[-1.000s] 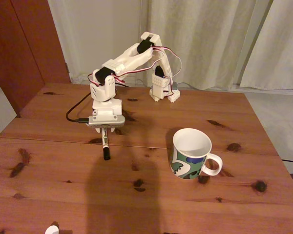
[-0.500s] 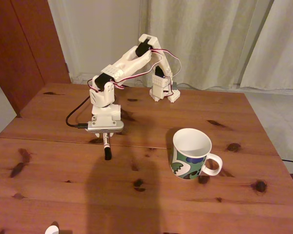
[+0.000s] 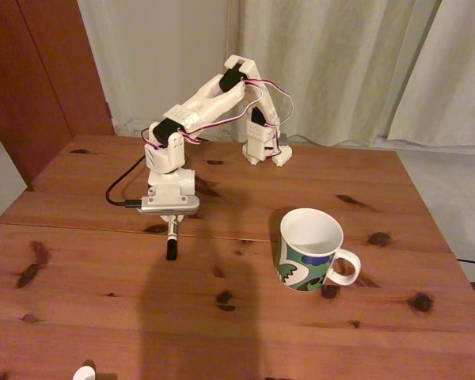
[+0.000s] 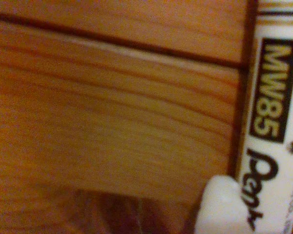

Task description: Clean up the desk and place the pens and markers into the cup

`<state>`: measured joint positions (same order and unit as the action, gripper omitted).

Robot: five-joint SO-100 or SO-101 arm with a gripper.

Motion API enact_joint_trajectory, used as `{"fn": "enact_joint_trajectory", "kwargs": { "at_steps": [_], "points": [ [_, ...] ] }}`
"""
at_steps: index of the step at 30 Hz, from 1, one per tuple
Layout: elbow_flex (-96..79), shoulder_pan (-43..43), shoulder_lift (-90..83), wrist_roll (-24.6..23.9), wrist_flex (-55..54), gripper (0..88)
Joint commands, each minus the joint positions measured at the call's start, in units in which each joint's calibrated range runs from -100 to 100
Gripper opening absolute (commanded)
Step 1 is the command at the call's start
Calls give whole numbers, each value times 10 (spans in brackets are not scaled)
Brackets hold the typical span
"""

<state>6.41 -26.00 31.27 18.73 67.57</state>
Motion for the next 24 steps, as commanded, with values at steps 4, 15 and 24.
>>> {"fn": "enact_joint_trajectory", "kwargs": {
  "at_steps": [4,15,24],
  "points": [
    [-90,5,-122,-22,0,8],
    [-398,108,-519,-133,-58,8],
    [-439,233,-628,-251,-206,8]
  ]
}}
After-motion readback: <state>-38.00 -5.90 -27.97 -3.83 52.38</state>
